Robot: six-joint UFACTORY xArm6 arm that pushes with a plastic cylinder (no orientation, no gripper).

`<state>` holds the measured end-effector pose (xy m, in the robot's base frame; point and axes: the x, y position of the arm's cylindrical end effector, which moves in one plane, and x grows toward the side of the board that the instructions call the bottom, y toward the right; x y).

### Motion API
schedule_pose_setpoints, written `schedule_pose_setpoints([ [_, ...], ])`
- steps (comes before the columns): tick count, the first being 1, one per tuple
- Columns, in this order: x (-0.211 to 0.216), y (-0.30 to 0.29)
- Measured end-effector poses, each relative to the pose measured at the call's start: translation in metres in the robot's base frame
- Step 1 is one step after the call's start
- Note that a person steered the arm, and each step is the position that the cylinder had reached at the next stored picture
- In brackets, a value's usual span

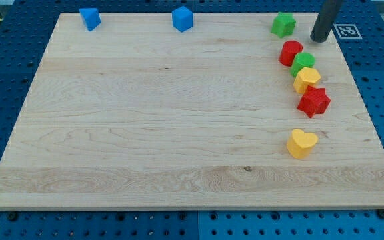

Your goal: Move the green star diagonally top left to the red circle

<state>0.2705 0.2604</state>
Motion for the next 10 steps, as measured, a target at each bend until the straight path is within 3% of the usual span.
schedule_pose_setpoints([
  [2,-0.033,-0.031],
  [3,-0.033,-0.066],
  [7,-0.052,-0.081],
  [10,-0.053,-0.141],
])
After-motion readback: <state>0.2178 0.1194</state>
